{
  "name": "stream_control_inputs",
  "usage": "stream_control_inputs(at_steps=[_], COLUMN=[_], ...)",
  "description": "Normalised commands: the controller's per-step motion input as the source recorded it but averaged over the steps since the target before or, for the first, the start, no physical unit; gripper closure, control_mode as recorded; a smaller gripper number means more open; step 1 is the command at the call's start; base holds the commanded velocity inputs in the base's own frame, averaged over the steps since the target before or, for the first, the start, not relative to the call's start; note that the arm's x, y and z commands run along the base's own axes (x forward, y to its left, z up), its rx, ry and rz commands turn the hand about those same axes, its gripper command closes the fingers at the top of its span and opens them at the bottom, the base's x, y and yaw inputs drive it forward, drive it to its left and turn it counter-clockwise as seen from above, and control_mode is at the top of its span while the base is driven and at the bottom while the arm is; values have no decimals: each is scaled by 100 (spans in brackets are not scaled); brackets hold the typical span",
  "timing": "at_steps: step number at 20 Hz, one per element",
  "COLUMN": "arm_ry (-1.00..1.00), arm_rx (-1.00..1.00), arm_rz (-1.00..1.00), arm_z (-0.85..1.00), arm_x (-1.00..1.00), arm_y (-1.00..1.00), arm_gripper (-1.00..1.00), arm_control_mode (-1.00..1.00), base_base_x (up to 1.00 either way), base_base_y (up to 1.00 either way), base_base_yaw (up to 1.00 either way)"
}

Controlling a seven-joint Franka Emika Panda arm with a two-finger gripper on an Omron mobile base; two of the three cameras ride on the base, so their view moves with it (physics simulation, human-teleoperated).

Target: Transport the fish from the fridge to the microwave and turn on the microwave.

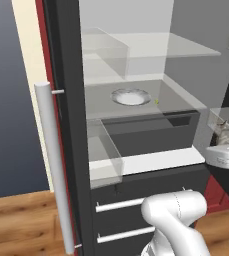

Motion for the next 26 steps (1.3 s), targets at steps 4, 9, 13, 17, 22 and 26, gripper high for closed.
stream_control_inputs(at_steps=[4,9,13,17,22,26], arm_ry=[0,0,0,0,0,0], arm_rx=[0,0,0,0,0,0], arm_rz=[0,0,0,0,0,0], arm_z=[0,0,0,0,0,0], arm_x=[0,0,0,0,0,0], arm_y=[0,0,0,0,0,0], arm_gripper=[100,100,100,100,100,100], arm_control_mode=[100,100,100,100,100,100], base_base_x=[-31,-31,-24,-17,-16,-23], base_base_y=[0,0,0,0,-3,-12], base_base_yaw=[-18,-27,-35,-42,-47,-50])
